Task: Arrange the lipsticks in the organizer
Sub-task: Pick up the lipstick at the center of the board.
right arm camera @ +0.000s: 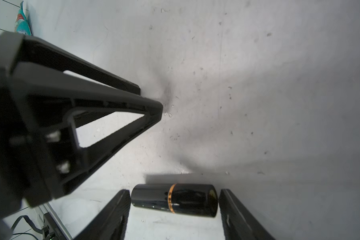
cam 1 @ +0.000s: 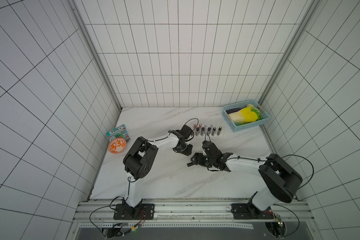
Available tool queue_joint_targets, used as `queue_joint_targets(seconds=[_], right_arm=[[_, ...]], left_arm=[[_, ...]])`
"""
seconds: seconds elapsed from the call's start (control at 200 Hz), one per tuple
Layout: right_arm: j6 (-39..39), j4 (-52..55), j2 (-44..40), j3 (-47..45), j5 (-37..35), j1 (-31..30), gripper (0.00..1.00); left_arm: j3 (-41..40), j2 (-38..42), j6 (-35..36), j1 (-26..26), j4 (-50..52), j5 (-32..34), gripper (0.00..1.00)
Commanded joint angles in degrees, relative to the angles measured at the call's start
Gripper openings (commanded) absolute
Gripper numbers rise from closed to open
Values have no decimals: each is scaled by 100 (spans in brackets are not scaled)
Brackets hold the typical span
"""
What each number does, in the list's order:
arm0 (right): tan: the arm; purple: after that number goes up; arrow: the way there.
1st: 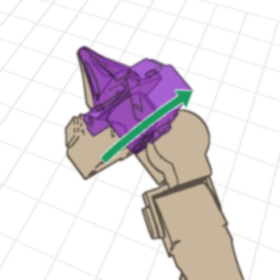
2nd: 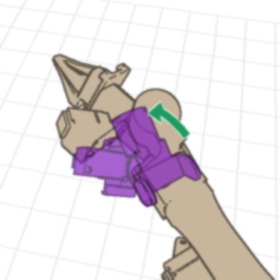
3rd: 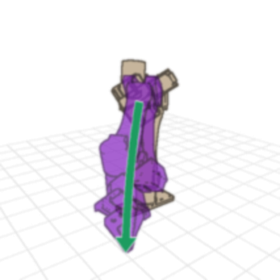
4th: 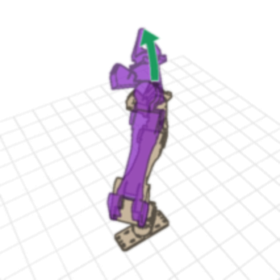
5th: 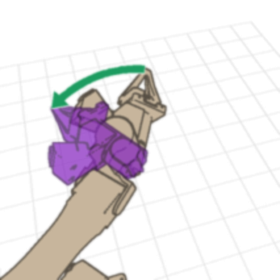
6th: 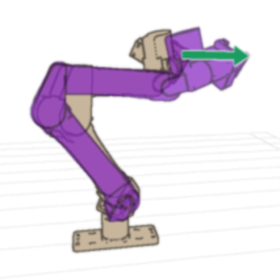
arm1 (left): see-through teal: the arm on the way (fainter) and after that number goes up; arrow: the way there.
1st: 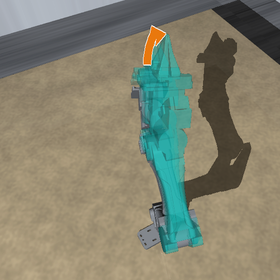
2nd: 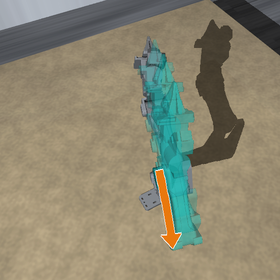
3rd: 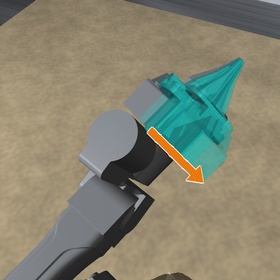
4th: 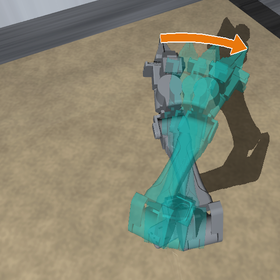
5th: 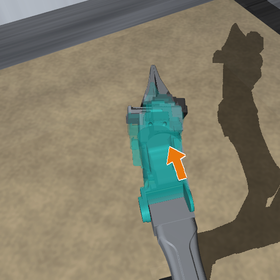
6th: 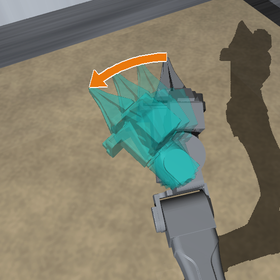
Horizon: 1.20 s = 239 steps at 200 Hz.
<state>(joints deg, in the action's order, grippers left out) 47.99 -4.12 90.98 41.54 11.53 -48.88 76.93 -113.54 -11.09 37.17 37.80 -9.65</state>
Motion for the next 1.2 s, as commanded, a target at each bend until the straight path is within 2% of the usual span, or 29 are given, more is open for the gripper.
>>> queue_joint_targets(seconds=[0.0,0.165,0.291,0.471,0.667,0.912,1.193], right_arm=[[-135,449,-119,204,-247,-64,71],[-117,969,-948,-112,-448,-140,74],[78,1014,-1170,-151,-440,-450,78],[394,534,-637,23,-372,-810,79],[433,282,73,226,-435,-767,78],[407,245,426,293,-726,-542,76],[-98,1014,764,838,-1327,-332,67]], left_arm=[[-213,170,13,-59,77,31,38],[-682,482,-7,-319,-45,39,38],[-837,578,-7,-368,-115,-64,38],[-853,622,-16,-368,-116,-196,38],[-1030,640,-16,-369,-225,-274,38],[-1030,651,15,-368,-221,-348,38],[-1022,675,2,-360,-185,-428,38]])
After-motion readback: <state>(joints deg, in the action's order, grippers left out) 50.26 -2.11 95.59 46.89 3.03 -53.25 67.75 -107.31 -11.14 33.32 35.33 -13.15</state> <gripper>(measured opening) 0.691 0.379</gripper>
